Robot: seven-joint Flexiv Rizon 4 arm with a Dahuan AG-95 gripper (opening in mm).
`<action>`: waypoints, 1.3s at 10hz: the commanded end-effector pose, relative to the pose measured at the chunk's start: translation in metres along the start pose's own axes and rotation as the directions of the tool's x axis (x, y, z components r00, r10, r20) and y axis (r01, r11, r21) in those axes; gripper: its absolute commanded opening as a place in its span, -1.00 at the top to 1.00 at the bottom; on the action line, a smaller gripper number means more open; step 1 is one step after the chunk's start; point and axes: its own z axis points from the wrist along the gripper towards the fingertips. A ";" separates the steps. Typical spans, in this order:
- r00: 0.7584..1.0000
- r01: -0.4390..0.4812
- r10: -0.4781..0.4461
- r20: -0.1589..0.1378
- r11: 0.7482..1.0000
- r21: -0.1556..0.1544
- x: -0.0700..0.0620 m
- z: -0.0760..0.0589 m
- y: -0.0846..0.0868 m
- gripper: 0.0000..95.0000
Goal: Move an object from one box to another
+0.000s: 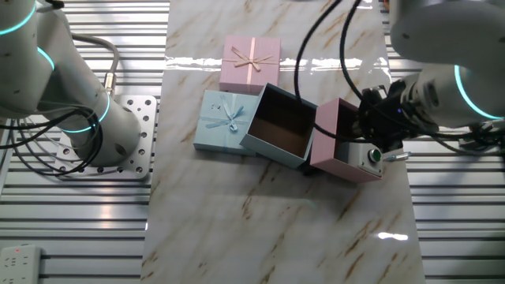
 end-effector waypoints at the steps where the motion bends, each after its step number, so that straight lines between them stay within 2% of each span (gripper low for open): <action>1: 1.000 0.001 -0.001 -0.013 1.000 -0.005 -0.003 0.001 -0.002 1.00; 8: 0.999 0.034 -0.034 -0.021 0.999 0.003 -0.021 0.012 -0.026 1.00; 13: 0.999 0.032 -0.032 -0.027 0.999 0.006 -0.027 0.010 -0.025 1.00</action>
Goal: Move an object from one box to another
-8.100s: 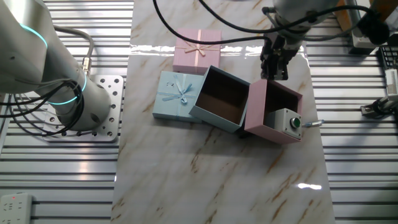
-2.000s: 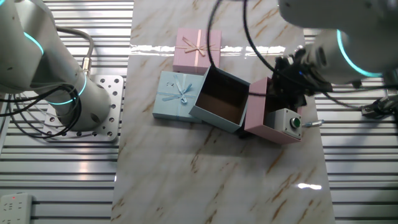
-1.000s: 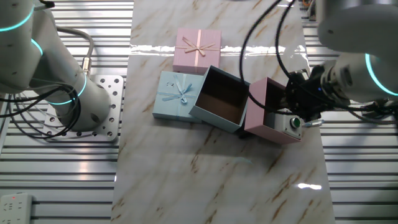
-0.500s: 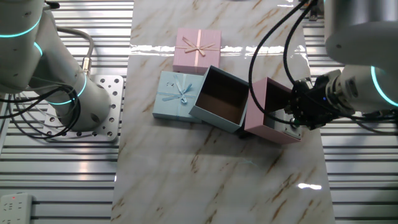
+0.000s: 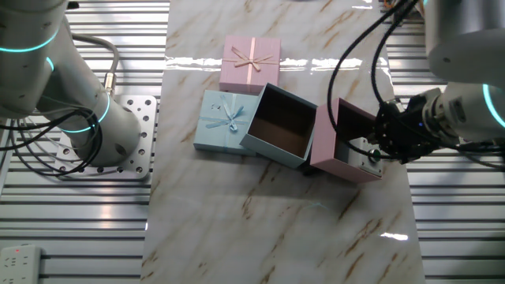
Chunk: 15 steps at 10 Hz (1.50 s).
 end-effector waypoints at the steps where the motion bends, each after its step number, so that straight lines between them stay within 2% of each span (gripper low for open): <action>1: 1.000 0.003 -0.003 0.008 1.000 0.000 0.002 0.000 0.001 1.00; 2: 1.000 0.009 -0.009 0.012 1.000 -0.007 0.002 0.000 0.001 1.00; 3: 1.000 0.005 -0.006 -0.011 1.000 -0.019 0.002 0.000 0.001 1.00; 4: 0.999 0.005 -0.005 -0.046 1.000 -0.002 0.002 0.000 0.001 1.00; 5: 0.997 0.012 -0.009 -0.079 0.999 0.040 0.002 0.000 0.001 1.00; 6: 0.996 -0.002 0.006 -0.089 0.999 0.047 0.002 0.000 0.001 1.00; 9: 0.994 -0.042 0.049 -0.098 0.997 0.067 0.002 0.000 0.001 1.00; 15: 0.994 -0.034 0.040 -0.104 0.998 0.061 0.002 0.000 0.001 1.00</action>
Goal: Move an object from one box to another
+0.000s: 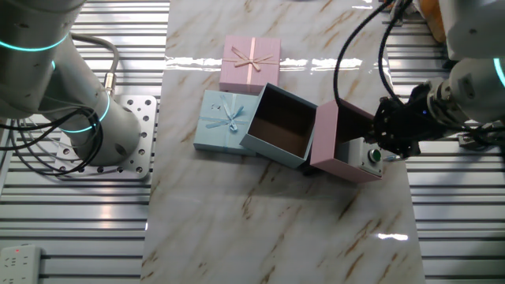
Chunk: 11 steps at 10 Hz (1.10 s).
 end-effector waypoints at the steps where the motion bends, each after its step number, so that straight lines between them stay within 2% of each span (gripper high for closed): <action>1: 1.000 0.008 -0.008 -0.009 1.000 -0.010 -0.002 -0.001 -0.002 1.00; 4: 1.000 0.007 -0.008 -0.014 1.000 -0.014 -0.005 0.000 -0.007 1.00; 6: 1.000 0.006 -0.007 -0.028 1.000 -0.014 -0.007 0.001 -0.009 1.00; 9: 0.999 0.007 -0.007 -0.037 1.000 -0.018 -0.013 0.003 -0.020 1.00; 11: 0.999 -0.026 0.026 -0.041 1.000 -0.014 -0.015 0.004 -0.024 1.00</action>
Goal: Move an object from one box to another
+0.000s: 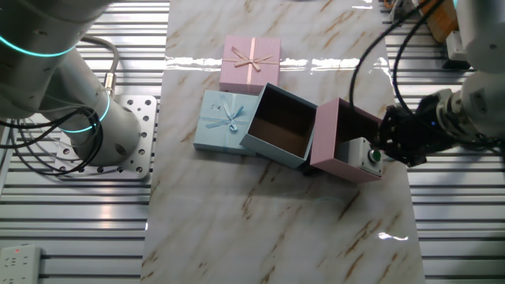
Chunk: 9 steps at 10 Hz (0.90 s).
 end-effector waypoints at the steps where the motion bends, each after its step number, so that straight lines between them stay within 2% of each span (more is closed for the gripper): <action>1: 0.999 -0.043 0.043 0.003 0.999 0.003 0.000 0.002 -0.002 1.00; 3: 0.989 -0.145 0.145 0.005 0.989 -0.024 -0.005 0.005 -0.010 1.00; 6: 0.968 -0.251 0.251 -0.003 0.967 -0.054 -0.009 0.006 -0.015 1.00; 9: 0.952 -0.307 0.304 -0.039 0.949 -0.072 -0.011 0.007 -0.016 1.00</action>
